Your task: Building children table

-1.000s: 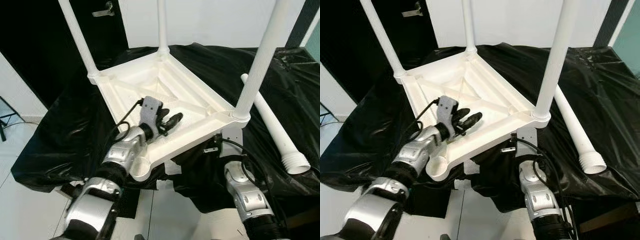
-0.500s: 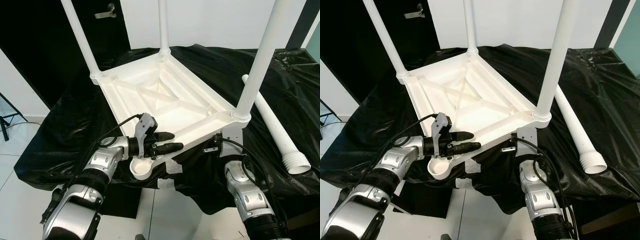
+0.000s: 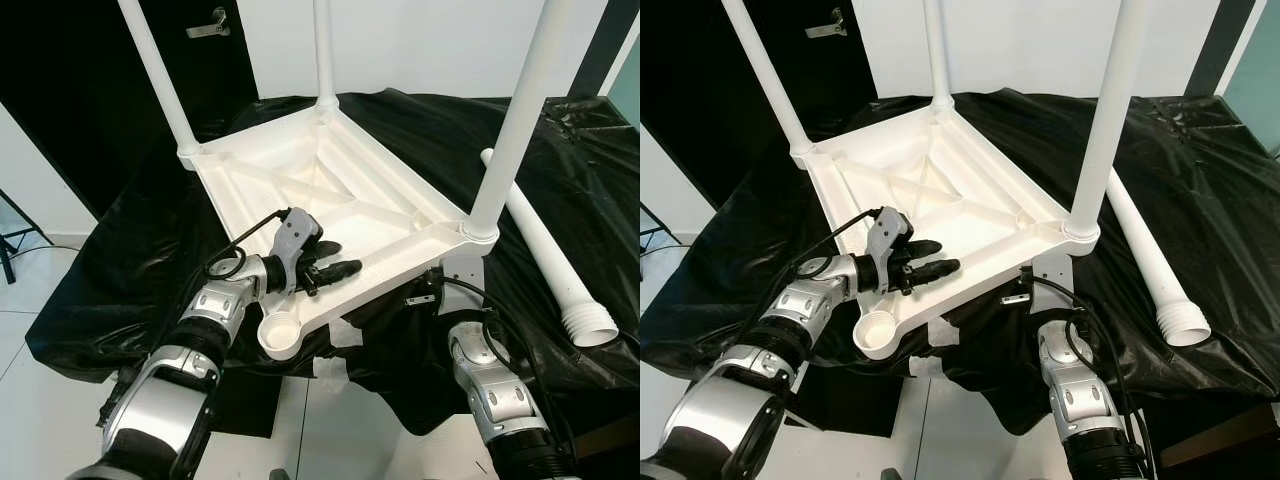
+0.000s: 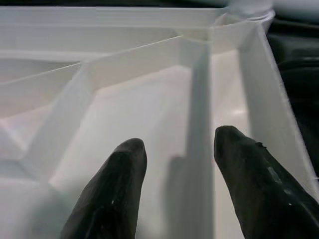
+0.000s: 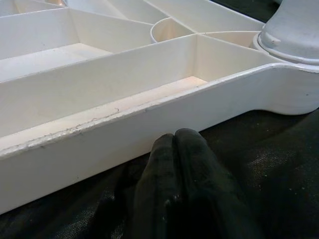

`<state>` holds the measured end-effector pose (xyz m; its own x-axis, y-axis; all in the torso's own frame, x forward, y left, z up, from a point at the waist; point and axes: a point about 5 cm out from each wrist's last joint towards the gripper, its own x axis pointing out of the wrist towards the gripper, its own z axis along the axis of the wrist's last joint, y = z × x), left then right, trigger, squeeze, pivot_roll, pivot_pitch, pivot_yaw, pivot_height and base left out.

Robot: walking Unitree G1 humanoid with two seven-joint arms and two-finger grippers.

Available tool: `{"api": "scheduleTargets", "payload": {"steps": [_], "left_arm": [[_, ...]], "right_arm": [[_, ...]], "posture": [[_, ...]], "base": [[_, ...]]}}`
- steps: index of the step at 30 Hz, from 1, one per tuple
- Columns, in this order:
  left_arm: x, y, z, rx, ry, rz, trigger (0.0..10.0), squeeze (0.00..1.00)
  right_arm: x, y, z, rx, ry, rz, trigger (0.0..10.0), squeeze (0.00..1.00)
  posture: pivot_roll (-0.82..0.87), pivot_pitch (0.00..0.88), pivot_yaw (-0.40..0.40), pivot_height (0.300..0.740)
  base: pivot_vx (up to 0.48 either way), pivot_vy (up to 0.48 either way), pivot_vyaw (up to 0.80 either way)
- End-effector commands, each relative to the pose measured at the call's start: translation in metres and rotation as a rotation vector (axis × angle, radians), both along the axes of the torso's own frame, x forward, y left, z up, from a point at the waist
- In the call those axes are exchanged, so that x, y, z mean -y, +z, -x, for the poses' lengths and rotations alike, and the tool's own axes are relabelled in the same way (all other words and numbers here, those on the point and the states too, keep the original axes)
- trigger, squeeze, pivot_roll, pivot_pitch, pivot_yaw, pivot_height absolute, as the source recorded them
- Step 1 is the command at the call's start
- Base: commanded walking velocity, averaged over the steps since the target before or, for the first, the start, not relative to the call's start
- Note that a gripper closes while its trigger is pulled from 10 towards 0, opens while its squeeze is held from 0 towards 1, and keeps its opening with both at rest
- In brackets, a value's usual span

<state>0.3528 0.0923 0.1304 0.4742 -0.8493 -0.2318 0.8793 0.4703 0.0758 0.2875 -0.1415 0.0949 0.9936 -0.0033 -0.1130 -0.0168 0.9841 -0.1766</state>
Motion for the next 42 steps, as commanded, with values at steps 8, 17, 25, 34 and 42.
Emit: {"api": "scheduleTargets", "payload": {"steps": [8, 17, 25, 34, 42], "left_arm": [[0.003, -0.030, 0.022, -0.086, -0.214, -0.222, 10.0, 0.00], [0.018, -0.027, 0.031, -0.110, -0.346, -0.172, 10.0, 0.00], [0.027, -0.048, 0.051, -0.187, -0.521, -0.320, 0.7, 0.00], [0.067, -0.033, 0.072, -0.225, -0.715, -0.102, 0.0, 0.00], [0.091, -0.022, 0.062, -0.079, -0.544, 0.047, 10.0, 0.00]], "right_arm": [[0.002, 0.000, -0.002, -0.005, 0.004, 0.001, 10.0, 0.00], [0.014, 0.008, -0.013, 0.017, -0.016, 0.029, 10.0, 0.00], [0.010, 0.021, -0.029, 0.053, 0.017, 0.046, 10.0, 0.00], [0.026, 0.034, -0.063, 0.060, 0.026, 0.111, 10.0, 0.00], [0.028, 0.039, -0.063, 0.083, 0.021, 0.107, 10.0, 0.00]], "posture": [[-0.14, 0.000, 0.083, 0.740], [-0.14, 0.000, 0.087, 0.740], [-0.13, 0.000, 0.088, 0.740], [-0.13, 0.000, 0.091, 0.740], [-0.12, 0.000, 0.091, 0.740]], "base": [[0.000, 0.000, 0.00], [0.000, 0.000, 0.00], [0.000, 0.000, 0.00], [0.000, 0.000, 0.00], [0.000, 0.000, 0.00]]}}
